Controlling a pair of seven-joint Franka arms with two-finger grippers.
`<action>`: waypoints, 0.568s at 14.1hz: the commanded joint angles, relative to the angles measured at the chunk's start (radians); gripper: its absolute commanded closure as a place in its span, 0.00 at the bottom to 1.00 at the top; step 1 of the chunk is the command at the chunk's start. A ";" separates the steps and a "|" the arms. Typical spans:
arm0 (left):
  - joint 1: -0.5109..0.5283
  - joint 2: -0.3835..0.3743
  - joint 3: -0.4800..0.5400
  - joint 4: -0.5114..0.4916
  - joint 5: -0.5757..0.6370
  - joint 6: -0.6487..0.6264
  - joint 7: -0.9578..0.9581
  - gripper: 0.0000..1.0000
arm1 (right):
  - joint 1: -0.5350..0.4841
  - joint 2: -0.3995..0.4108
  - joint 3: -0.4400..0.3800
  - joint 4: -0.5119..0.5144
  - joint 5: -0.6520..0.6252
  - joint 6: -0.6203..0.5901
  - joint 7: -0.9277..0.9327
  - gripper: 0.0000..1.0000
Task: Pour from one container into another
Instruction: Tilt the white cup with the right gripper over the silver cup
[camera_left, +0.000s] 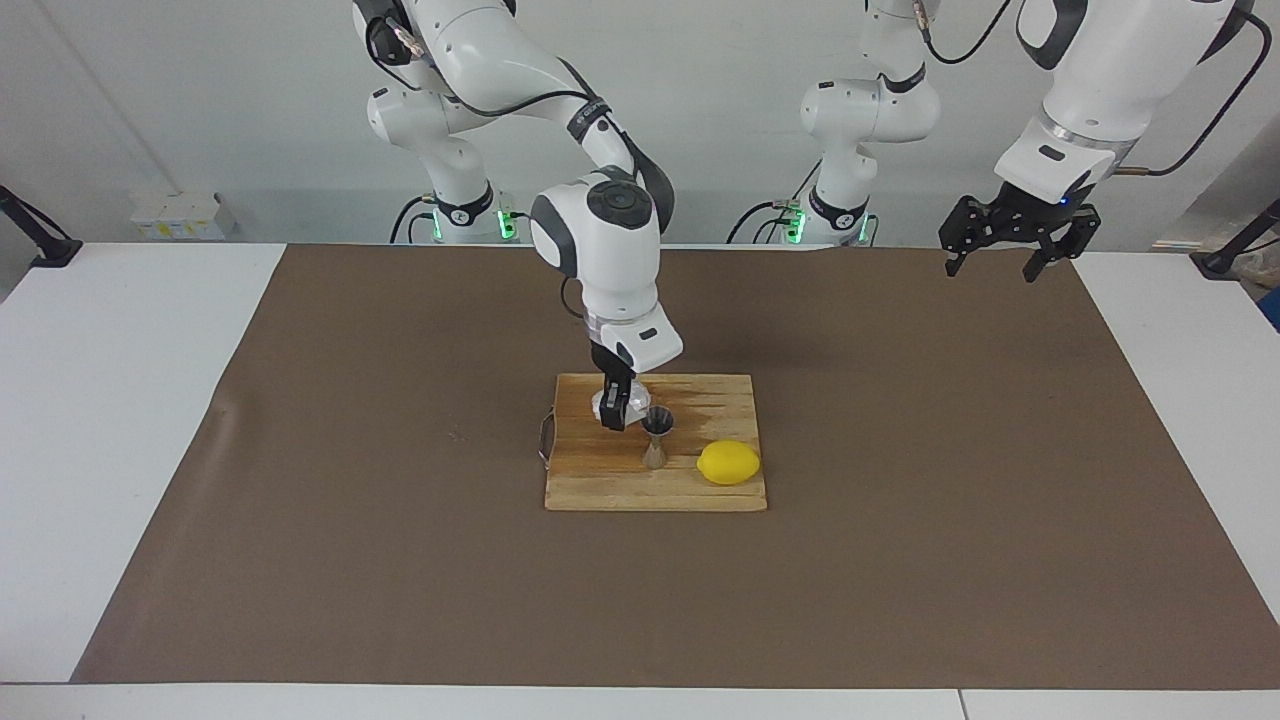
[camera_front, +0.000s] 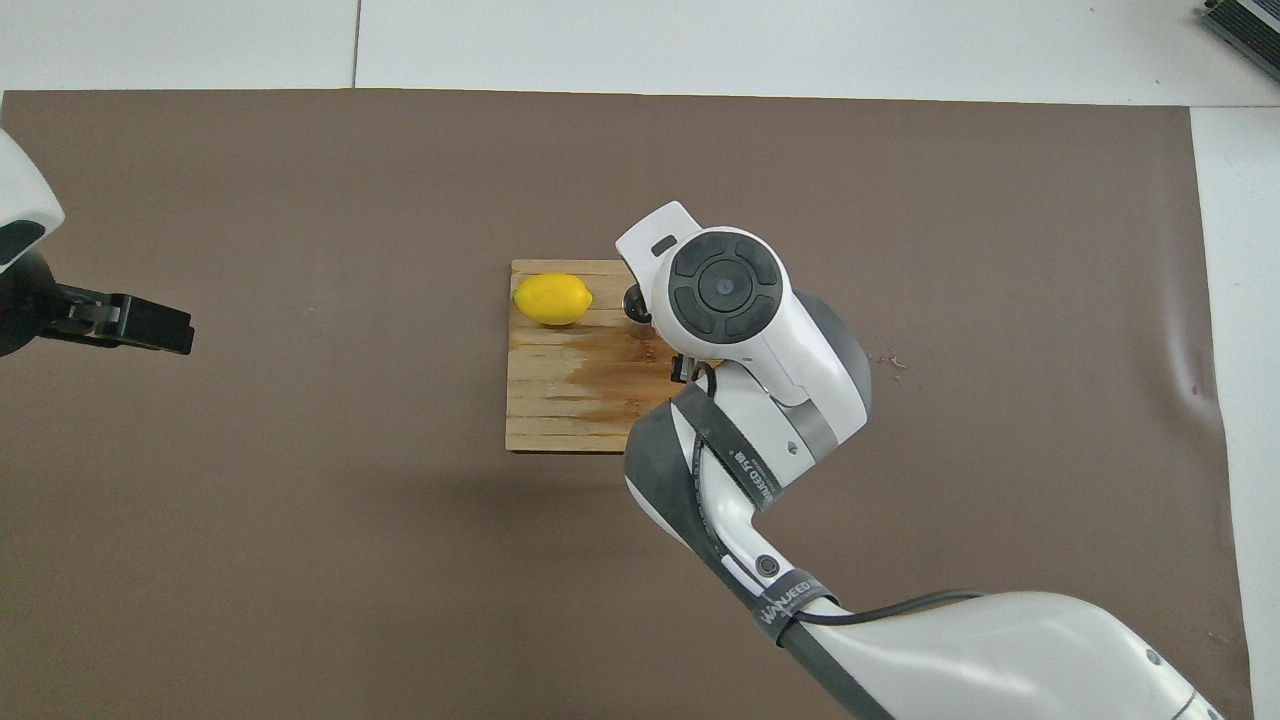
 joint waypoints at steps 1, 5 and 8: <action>0.001 -0.007 0.001 0.002 0.012 -0.014 0.001 0.00 | 0.016 0.009 0.002 0.032 -0.038 -0.029 0.018 0.87; 0.001 -0.007 0.001 0.002 0.012 -0.014 0.001 0.00 | 0.058 0.004 0.001 0.034 -0.131 -0.028 0.022 0.87; 0.001 -0.007 0.000 0.002 0.012 -0.014 0.001 0.00 | 0.061 0.001 0.001 0.032 -0.154 -0.029 0.022 0.87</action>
